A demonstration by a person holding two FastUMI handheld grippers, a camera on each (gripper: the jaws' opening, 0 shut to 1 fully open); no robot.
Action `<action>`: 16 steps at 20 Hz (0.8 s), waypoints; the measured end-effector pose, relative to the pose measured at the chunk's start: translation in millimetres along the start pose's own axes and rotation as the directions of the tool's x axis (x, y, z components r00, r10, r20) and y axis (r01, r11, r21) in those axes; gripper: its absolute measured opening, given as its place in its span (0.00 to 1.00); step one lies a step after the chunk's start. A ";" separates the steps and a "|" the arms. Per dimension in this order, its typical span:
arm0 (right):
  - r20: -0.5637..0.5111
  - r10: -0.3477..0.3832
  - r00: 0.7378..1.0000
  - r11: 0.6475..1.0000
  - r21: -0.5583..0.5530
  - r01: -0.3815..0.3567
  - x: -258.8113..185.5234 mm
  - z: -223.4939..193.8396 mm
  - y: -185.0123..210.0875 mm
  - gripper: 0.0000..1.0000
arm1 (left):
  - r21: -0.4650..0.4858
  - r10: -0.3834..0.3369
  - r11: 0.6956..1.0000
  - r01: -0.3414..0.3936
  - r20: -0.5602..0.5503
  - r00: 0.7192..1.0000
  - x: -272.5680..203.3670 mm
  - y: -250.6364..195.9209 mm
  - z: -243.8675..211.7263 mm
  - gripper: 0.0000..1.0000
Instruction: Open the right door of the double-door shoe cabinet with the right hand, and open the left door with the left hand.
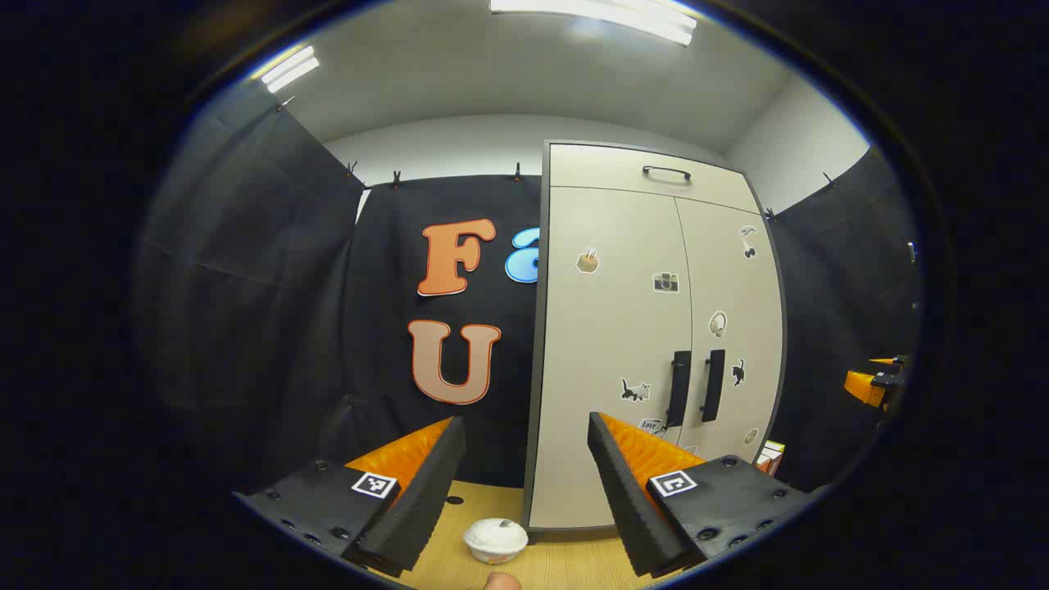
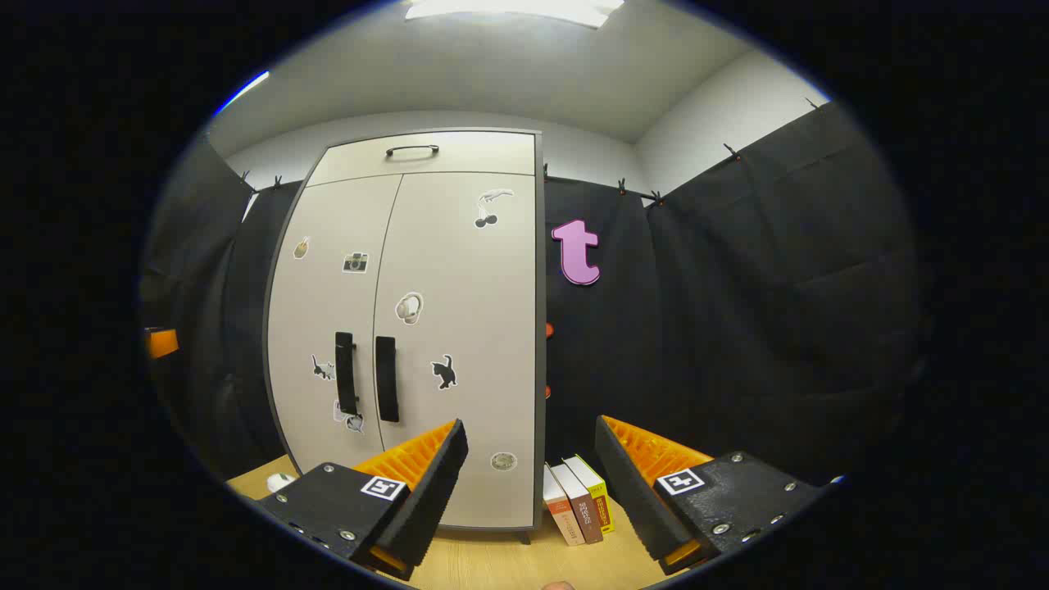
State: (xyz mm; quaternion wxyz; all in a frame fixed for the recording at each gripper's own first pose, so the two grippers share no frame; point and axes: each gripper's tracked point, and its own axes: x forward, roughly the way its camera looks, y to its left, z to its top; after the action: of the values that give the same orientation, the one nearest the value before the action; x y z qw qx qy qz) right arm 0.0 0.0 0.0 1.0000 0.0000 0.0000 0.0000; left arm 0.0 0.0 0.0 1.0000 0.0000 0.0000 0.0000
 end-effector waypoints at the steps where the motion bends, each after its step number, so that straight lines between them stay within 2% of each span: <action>1: -0.001 0.002 1.000 1.000 0.000 -0.002 -0.3 -0.4 0.6 0.95 | -0.002 0.001 1.000 -0.001 -0.001 1.000 -0.3 0.8 -0.3 0.96; 16: -0.008 0.004 1.000 1.000 0.013 -0.004 -0.5 -1.0 -0.8 0.95 | 0.018 0.014 1.000 -0.014 0.006 1.000 -2.1 2.7 3.6 0.96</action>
State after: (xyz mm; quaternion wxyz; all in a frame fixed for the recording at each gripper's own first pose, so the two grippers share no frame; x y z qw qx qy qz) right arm -0.5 -0.8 -1.0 1.0000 0.0063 0.0040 0.0021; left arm -2.1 2.7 3.6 0.9999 0.0091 -0.0027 0.0069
